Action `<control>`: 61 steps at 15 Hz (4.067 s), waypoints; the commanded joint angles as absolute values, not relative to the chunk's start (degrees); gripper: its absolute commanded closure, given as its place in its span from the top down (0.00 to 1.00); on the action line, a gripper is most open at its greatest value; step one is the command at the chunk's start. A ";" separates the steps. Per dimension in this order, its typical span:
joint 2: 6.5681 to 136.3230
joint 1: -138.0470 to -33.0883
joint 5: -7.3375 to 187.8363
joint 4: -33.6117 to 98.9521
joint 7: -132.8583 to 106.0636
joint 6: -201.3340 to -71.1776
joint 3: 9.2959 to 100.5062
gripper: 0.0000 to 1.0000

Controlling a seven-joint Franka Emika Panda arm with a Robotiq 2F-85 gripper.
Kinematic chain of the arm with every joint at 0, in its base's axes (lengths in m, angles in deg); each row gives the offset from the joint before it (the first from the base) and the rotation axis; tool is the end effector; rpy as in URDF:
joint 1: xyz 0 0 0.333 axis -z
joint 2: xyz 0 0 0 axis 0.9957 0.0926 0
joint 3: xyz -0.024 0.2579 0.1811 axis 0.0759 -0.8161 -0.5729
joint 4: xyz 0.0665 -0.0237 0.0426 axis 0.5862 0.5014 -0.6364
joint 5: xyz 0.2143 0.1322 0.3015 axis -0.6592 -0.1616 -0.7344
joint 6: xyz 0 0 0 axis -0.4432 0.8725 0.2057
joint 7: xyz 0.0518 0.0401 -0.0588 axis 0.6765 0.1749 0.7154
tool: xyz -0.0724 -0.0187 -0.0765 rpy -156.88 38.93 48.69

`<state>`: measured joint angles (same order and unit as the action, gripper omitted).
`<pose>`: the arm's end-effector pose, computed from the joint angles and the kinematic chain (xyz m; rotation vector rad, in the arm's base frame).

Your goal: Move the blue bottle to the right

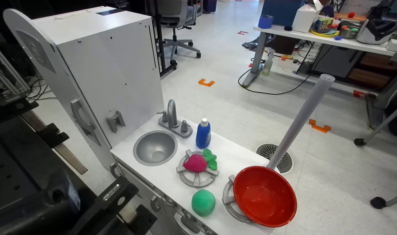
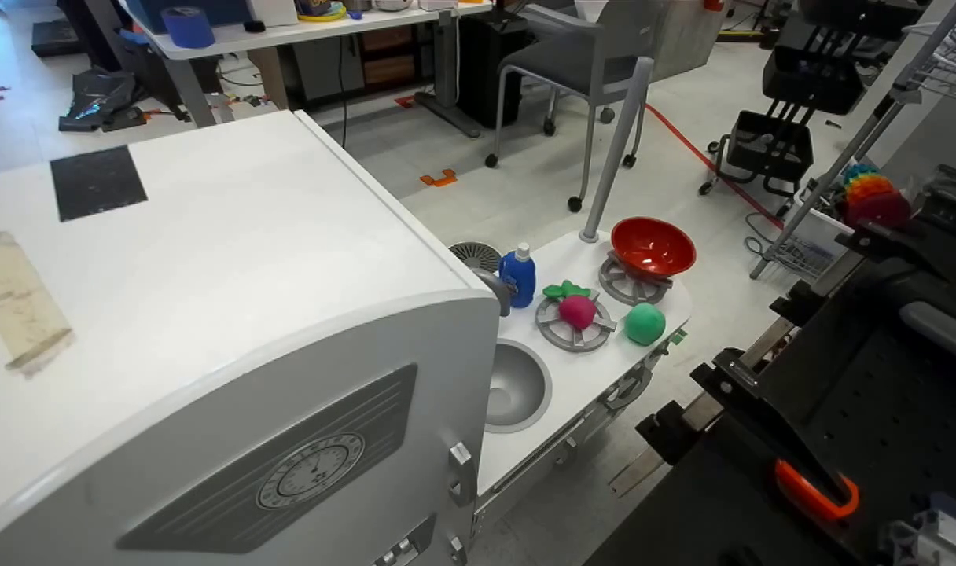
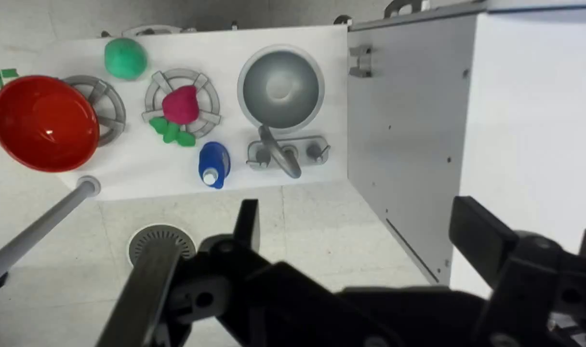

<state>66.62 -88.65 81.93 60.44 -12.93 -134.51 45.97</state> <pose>0.5682 0.0902 0.3265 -3.0528 -0.0285 -0.0121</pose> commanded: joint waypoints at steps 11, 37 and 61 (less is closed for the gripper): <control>116.71 -88.75 87.61 18.99 -17.30 -144.41 54.53 1.00; 141.00 -88.54 87.48 -9.04 -25.49 -128.76 56.32 0.43; 140.24 -82.78 85.00 -10.55 -36.00 -126.60 57.08 0.06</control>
<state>140.25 -83.52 86.97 -10.51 -33.27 -128.77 57.83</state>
